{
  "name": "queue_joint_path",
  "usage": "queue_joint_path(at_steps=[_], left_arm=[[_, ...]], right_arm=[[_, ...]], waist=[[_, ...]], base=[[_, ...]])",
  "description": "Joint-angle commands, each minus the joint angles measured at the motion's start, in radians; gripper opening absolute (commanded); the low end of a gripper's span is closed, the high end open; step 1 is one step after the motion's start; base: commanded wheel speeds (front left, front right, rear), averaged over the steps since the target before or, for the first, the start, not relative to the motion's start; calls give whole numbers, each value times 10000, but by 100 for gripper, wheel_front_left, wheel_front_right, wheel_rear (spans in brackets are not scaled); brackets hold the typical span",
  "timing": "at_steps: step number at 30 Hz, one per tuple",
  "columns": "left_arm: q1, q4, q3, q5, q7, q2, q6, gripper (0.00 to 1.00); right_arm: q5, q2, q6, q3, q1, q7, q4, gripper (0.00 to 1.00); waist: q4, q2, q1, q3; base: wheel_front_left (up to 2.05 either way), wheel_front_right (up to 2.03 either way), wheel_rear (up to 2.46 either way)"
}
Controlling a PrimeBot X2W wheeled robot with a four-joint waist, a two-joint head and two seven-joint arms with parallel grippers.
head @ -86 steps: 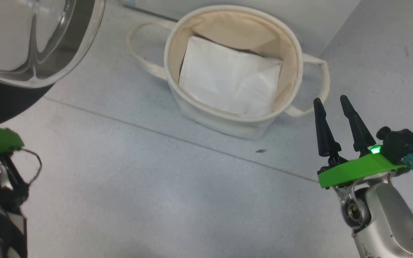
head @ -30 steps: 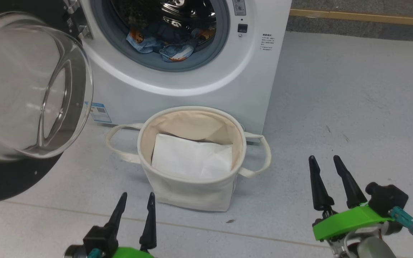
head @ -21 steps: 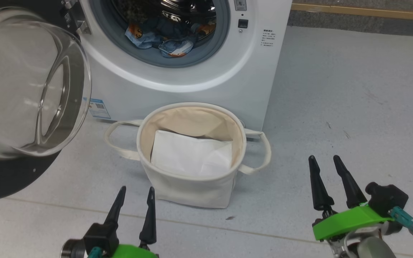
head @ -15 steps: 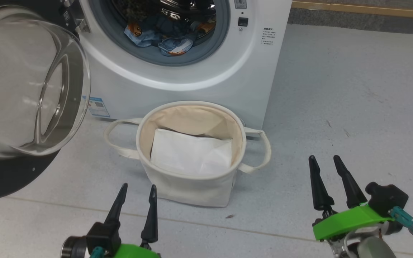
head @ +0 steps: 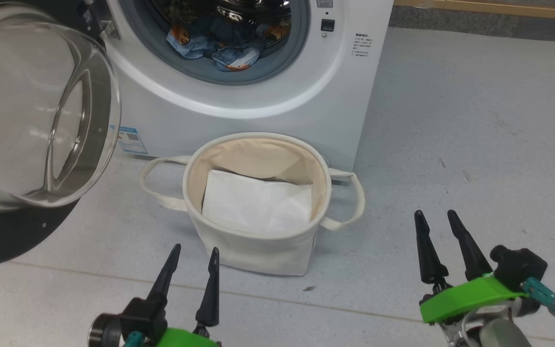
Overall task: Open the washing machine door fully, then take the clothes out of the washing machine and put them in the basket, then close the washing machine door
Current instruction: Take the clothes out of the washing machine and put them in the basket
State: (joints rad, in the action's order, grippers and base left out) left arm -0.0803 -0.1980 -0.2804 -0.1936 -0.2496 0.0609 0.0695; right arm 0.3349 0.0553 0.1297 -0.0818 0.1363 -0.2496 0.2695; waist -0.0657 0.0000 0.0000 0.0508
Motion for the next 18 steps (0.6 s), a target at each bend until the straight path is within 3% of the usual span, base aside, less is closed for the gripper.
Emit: queue_joint_path(at_steps=[1, 7, 18], left_arm=[[-252, 366, 255, 106, -121, -53, -7, 100], [-299, 362, 93, 373, -122, -73, 9, 100], [-295, 439, 176, 413, -122, -93, 70, 100]], right_arm=[[46, -51, 10, -232, 364, -122, -285, 100], [132, -51, 10, -308, 408, -122, -257, 100], [166, -51, 10, -364, 432, -122, -194, 100]], waist=[[5, 0, 0, -3], [-1, 0, 0, -41], [-14, 0, 0, 31]], base=[[85, -52, -33], [134, -99, -34], [212, -162, -50]])
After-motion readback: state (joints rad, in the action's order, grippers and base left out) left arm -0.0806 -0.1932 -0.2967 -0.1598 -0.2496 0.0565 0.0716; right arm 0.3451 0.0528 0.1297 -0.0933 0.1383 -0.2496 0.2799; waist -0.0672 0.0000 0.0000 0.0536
